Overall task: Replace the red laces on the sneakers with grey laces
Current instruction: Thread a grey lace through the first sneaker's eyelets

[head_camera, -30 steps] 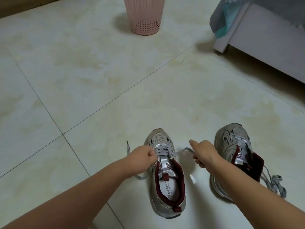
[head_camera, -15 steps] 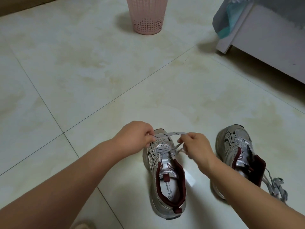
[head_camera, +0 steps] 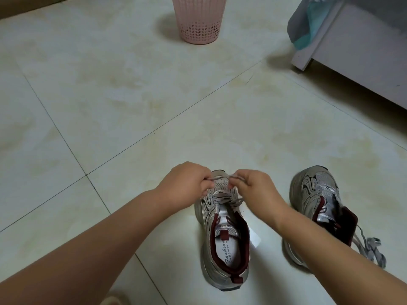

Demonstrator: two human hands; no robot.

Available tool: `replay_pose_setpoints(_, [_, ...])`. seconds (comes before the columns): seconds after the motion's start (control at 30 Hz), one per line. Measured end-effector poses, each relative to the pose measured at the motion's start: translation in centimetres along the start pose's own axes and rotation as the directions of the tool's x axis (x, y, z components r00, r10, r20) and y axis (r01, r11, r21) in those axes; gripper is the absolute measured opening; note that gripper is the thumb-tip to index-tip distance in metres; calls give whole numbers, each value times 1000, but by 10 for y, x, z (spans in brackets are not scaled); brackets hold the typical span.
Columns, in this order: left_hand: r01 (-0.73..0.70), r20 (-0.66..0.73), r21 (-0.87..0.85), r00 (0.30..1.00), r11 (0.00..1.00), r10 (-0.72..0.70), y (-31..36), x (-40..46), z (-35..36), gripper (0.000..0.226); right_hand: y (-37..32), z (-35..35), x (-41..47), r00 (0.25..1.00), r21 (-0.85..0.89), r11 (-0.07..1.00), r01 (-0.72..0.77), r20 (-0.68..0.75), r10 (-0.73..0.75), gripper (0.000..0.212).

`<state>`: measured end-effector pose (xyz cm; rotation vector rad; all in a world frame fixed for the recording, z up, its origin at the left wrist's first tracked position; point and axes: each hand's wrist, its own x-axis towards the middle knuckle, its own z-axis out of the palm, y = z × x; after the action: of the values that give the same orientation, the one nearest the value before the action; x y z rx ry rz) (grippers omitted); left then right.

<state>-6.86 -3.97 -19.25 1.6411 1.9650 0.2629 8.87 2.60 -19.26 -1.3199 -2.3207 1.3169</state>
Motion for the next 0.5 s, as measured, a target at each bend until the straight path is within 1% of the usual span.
replay_pose_setpoints(0.07, [25, 57, 38, 998, 999, -27, -11, -2, 4, 25, 4, -12, 5, 992, 205, 977, -58, -95, 79, 32])
replay_pose_setpoints(0.1, [32, 87, 47, 996, 998, -36, -15, -3, 6, 26, 6, -18, 7, 987, 265, 962, -67, -126, 104, 33])
replay_pose_setpoints(0.13, [35, 117, 44, 992, 998, -40, -18, -5, 8, 27, 6, -23, 9, 983, 280, 957, -71, -141, 114, 34])
replay_pose_setpoints(0.23, [21, 195, 36, 980, 999, -28, -17, -7, 14, 31, 5, -24, 12, 989, 215, 973, -82, -105, 107, 34])
replay_pose_setpoints(0.3, [33, 201, 32, 979, 999, -39, -15, -5, 16, 33, 4, -20, 13, 990, 139, 984, -110, -76, 121, 28])
replay_pose_setpoints(0.33, [65, 196, -23, 979, 998, -60, -14, -4, 16, 32, 3, -18, 14, 990, 108, 986, -128, -49, 134, 18])
replay_pose_setpoints(0.37, [114, 188, -121, 978, 986, -90, -13, -2, 18, 30, 1, -16, 13, 987, 70, 985, -161, -3, 161, 11])
replay_pose_setpoints(0.4, [166, 170, -246, 977, 955, -126, -13, -1, 20, 29, 0, -14, 13, 980, 16, 980, -197, 45, 196, 28])
replay_pose_setpoints(0.43, [214, 147, -383, 975, 899, -169, -12, -1, 23, 30, 1, -12, 12, 975, -45, 977, -210, 65, 212, 48])
replay_pose_setpoints(0.47, [251, 127, -515, 968, 820, -216, -11, -1, 27, 30, 2, -10, 10, 977, -106, 973, -205, 30, 209, 62])
replay_pose_setpoints(0.5, [277, 120, -623, 958, 732, -261, -11, -1, 31, 30, 3, -7, 7, 986, -149, 975, -165, -50, 159, 66])
